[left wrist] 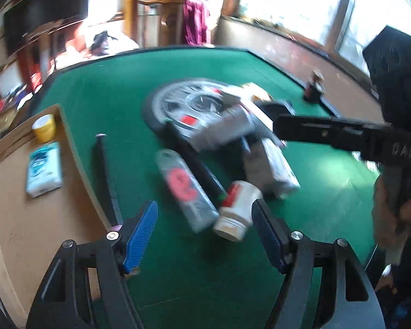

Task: Organize objects
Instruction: 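Grasp a red-label white bottle with the left gripper while the right grasps a green-label bottle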

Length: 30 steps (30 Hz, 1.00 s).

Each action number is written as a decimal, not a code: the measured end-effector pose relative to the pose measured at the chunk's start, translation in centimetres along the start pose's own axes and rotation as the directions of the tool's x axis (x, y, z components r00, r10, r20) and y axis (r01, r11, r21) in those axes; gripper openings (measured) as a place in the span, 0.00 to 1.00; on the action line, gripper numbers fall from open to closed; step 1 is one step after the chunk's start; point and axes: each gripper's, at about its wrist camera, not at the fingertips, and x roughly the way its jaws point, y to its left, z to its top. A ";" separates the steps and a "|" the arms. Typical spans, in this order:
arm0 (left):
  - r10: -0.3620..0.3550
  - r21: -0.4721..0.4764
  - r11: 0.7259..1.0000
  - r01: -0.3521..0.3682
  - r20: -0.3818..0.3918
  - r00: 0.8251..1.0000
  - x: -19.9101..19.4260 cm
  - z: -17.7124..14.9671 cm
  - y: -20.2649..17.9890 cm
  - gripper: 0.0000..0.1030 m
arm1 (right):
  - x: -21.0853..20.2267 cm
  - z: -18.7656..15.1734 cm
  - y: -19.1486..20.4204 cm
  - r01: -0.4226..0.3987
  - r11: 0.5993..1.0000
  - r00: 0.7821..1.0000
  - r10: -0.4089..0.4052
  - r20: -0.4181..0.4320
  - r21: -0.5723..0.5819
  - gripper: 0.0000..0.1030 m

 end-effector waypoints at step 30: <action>0.050 -0.051 0.997 -0.053 -0.068 0.996 5.3 -0.6 -3.6 0.32 | 1.7 -4.0 -6.0 0.164 0.982 0.979 -0.150 -0.136 0.098 0.39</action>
